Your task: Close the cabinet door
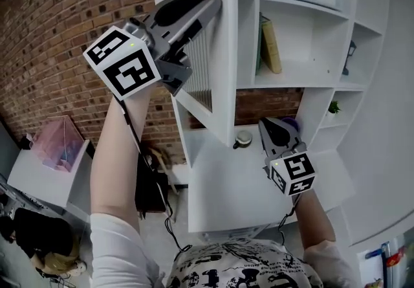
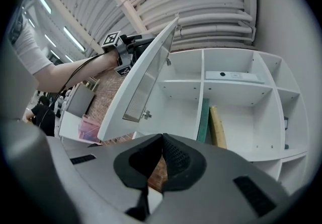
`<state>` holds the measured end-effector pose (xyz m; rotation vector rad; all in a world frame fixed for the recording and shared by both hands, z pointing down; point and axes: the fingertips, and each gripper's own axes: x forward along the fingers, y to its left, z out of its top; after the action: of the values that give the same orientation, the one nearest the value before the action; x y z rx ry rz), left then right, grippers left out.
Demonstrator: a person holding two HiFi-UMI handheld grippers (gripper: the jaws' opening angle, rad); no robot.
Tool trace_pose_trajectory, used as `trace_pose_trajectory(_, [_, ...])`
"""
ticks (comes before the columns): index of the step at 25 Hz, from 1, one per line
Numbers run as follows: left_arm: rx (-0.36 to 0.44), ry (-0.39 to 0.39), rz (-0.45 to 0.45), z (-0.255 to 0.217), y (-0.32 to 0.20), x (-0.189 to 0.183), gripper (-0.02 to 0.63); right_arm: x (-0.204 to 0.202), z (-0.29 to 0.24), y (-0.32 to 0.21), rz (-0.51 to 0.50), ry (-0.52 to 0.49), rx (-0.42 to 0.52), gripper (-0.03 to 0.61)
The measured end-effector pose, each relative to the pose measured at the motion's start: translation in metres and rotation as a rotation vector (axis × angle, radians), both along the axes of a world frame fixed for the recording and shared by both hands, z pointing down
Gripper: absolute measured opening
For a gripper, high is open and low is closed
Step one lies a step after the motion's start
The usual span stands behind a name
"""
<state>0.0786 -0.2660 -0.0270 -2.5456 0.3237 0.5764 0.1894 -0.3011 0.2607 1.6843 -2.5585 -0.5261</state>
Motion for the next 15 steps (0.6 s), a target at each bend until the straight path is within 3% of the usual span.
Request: trace_pose_trajectory(15, [-0.014, 0.019, -0.225, -0.002, -0.065, 0.084, 0.094, 0.076, 0.008, -0.048, -0.114, 0.005, -0.001, 0.015])
